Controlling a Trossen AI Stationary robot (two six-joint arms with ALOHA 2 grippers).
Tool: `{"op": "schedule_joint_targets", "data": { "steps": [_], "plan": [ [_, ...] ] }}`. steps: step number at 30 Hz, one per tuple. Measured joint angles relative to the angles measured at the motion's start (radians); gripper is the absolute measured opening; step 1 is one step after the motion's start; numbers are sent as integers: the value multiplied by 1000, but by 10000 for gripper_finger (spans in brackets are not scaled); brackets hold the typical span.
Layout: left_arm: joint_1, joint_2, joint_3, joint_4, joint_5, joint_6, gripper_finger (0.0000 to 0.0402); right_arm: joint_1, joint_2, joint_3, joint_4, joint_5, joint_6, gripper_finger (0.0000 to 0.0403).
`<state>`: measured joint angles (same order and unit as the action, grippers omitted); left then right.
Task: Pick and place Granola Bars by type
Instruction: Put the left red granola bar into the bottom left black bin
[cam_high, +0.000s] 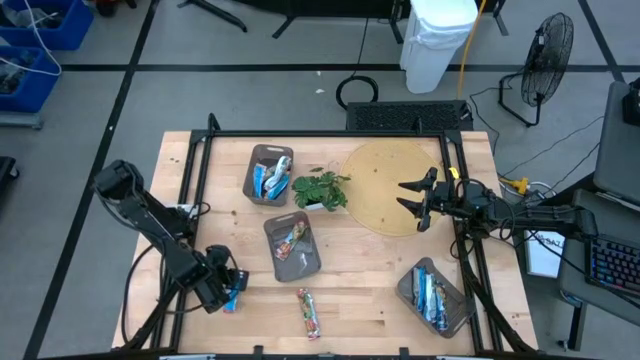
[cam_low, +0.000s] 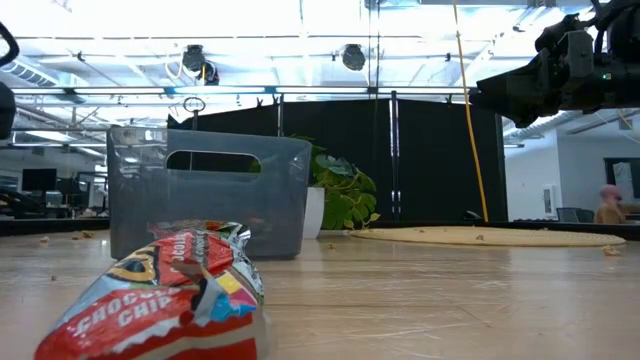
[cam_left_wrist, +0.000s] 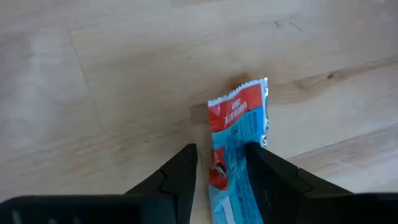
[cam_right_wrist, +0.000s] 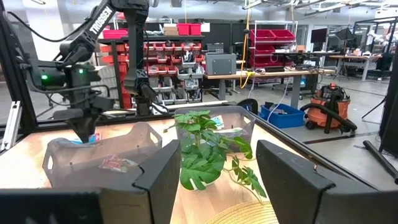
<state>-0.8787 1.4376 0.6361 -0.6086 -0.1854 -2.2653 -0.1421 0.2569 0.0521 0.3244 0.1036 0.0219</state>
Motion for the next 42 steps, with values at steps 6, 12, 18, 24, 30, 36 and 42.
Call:
{"op": "schedule_joint_targets", "data": {
  "steps": [6, 12, 18, 24, 30, 36, 42],
  "plan": [
    [-1, -18, -7, 15, -37, 54, 147, 0, 0, 0, 0, 0, 0, 201],
    [1, -31, -10, 38, -161, 123, 126, 0, 0, 0, 0, 0, 0, 201],
    [1, -31, -10, 31, -201, 155, 18, 0, 0, 0, 0, 0, 0, 201],
    [2, -31, -9, 30, -263, 208, 4, 0, 0, 0, 0, 0, 0, 201],
    [1, -78, -9, 27, -362, 293, 3, 0, 0, 0, 0, 0, 0, 201],
    [11, -200, 26, 23, -512, 475, 2, 0, 0, 0, 0, 0, 0, 201],
    [51, -297, 121, 40, -691, 851, 1, 0, 0, 0, 0, 0, 0, 201]
  ]
}}
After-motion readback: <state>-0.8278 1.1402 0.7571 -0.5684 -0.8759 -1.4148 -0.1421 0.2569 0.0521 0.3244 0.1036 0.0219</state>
